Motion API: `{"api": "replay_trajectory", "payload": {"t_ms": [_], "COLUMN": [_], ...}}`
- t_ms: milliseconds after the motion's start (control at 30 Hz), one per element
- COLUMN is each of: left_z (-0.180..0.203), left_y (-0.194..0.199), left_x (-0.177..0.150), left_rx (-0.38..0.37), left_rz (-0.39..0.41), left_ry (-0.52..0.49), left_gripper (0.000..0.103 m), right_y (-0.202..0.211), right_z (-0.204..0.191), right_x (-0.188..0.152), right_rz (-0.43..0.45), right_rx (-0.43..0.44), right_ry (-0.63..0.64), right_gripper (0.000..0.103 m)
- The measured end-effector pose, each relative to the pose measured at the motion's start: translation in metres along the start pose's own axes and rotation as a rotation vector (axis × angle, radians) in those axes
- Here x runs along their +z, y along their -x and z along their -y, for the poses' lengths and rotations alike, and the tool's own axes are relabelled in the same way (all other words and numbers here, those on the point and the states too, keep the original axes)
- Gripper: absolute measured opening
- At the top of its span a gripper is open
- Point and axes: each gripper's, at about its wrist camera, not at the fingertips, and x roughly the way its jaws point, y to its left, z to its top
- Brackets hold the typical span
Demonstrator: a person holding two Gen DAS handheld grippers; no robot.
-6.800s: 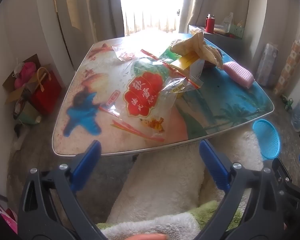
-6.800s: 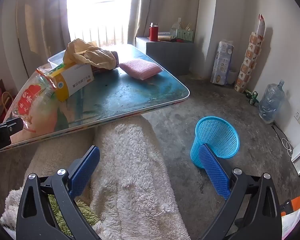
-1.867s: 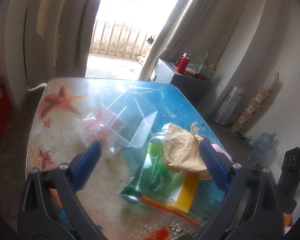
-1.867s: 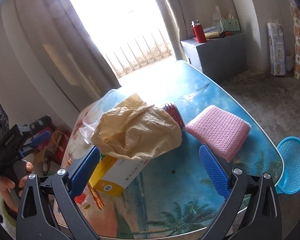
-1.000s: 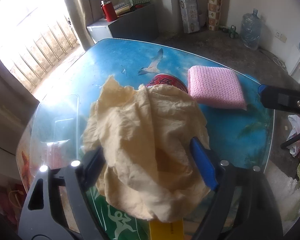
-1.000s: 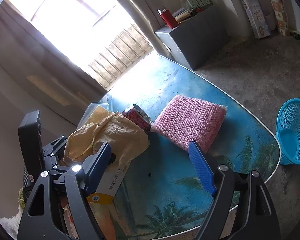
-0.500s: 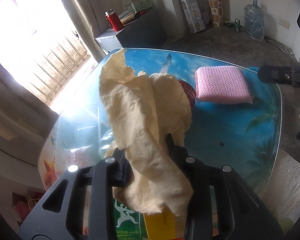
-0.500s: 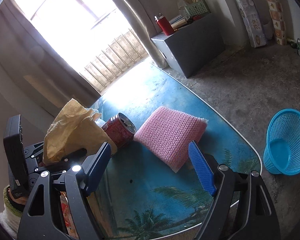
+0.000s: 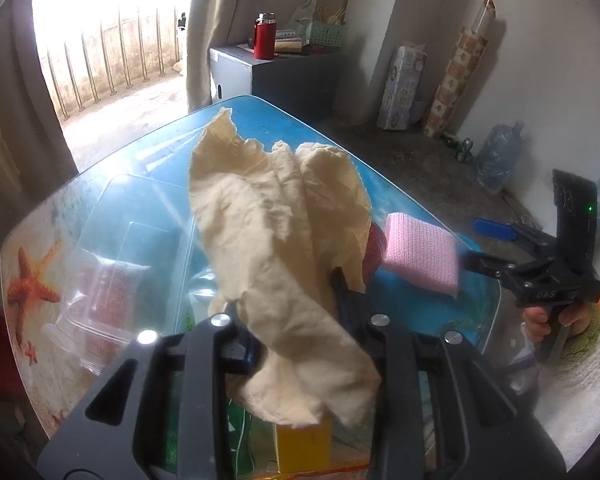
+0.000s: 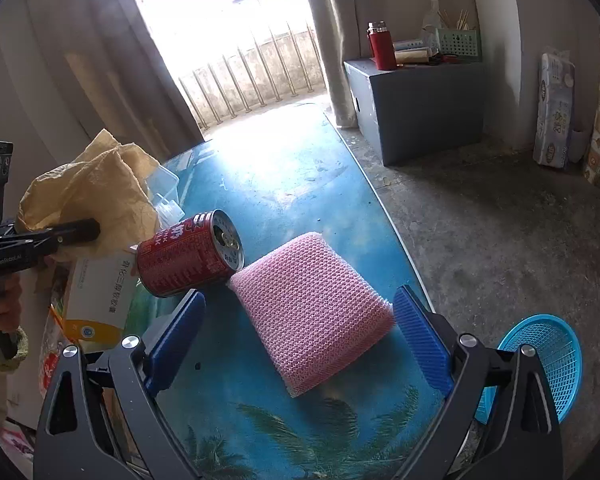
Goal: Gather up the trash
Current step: 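Lift the tan paper bag with the left tool while the right tool grasps the pink sponge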
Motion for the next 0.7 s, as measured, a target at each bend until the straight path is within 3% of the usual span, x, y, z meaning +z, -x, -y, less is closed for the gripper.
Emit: {"api": "replay_trajectory", "payload": {"t_ms": [133,200,333,500,700], "left_z": [-0.035,-0.042,-0.044,-0.037,-0.015], "left_y": [-0.001,-0.003,-0.003,0.013,0.036], "left_x": [-0.003,-0.002,-0.005,-0.003,-0.008], "left_rx": [-0.129,-0.129,-0.097,-0.032,0.119], "left_rz": [0.012,0.023,0.038,0.106,0.146], "left_ry": [0.202,0.234,0.234,0.199,0.117], "left_gripper": [0.029,0.028,0.01,0.006,0.005], "right_y": [-0.007,-0.01,-0.014,-0.024,-0.041], "right_z": [-0.003,-0.003,-0.005,-0.008,-0.019], "right_x": [0.001,0.0,-0.002,0.001,0.0], "right_rz": [-0.019,-0.029,-0.049,-0.081,-0.124], "right_rx": [0.008,0.007,-0.003,-0.012,-0.063], "right_ry": [0.02,0.029,0.059,0.115,0.213], "right_gripper": [0.094,0.094,0.094,0.094,0.095]}}
